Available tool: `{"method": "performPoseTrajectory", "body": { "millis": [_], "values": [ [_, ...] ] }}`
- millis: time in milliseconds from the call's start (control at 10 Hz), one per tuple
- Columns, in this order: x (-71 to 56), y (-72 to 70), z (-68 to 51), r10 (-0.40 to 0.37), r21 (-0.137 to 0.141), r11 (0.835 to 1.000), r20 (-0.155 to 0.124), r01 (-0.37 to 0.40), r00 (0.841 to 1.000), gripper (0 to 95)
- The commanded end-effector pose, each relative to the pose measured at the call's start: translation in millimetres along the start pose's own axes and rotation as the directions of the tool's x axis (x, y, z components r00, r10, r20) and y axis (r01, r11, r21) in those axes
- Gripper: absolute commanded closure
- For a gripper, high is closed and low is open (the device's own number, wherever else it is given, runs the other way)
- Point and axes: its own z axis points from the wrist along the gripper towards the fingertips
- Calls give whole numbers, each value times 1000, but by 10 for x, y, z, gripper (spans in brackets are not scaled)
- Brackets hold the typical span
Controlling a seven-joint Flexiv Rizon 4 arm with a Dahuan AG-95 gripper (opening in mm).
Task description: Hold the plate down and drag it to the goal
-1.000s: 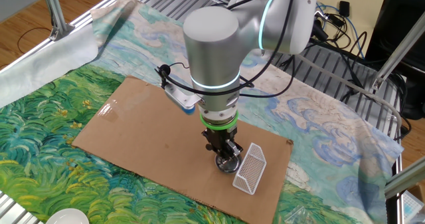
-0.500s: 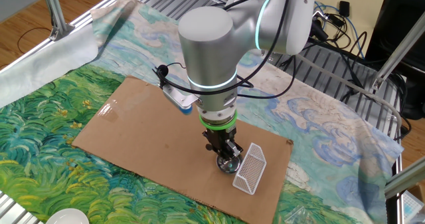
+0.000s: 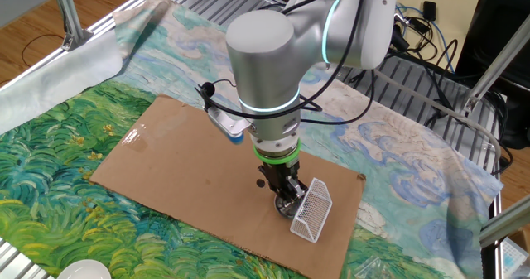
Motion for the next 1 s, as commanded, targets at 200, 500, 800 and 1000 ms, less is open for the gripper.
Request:
{"method": "performPoseTrajectory", "body": {
  "millis": [200,500,800,1000],
  "values": [
    [25,39,88,15,-15,1000,-2,-15,1000,950],
    [47,75,105,24,-18,1000,-2,-24,1000,950],
    [67,104,102,39,-35,999,-9,-39,999,950],
    [76,119,112,43,-36,998,-8,-43,999,950]
  ]
}}
